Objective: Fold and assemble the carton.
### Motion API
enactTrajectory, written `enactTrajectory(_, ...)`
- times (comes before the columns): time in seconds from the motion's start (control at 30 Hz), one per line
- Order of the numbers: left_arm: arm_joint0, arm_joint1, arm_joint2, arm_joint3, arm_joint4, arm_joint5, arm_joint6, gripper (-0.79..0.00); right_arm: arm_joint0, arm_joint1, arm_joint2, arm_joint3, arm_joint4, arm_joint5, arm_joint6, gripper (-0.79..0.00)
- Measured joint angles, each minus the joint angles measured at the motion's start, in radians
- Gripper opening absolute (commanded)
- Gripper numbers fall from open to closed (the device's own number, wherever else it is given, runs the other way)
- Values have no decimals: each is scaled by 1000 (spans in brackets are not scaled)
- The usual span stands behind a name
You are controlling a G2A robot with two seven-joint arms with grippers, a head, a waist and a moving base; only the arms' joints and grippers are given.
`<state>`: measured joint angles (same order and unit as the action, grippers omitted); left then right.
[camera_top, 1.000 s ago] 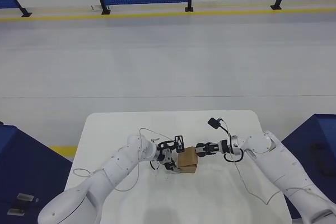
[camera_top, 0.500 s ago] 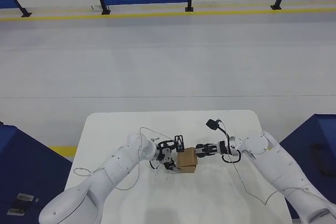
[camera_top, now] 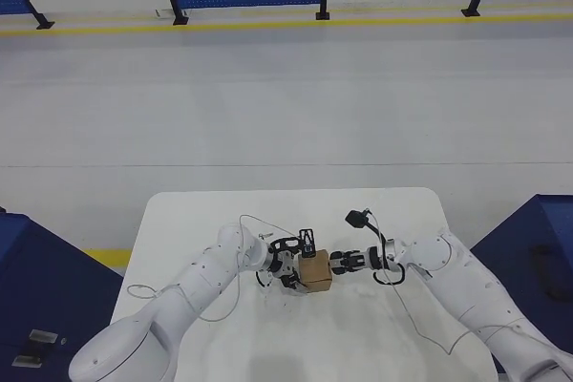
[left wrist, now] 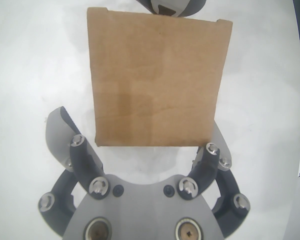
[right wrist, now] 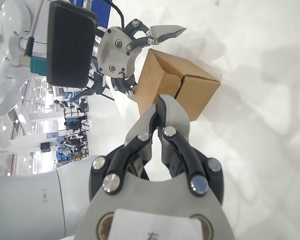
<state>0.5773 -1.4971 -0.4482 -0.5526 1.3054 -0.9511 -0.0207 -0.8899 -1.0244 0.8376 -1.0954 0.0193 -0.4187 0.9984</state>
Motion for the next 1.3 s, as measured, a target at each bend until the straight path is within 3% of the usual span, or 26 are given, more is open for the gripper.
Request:
enactTrajectory(1.1,1,-11,-19,24,46,-16,17,0,3,-17,5,6,-53,25,-6,-785)
enactTrajectory(1.3,4,-12,-23,24,49,-19,16,0,-1,-17,4,-15,-120,48,-43,-785)
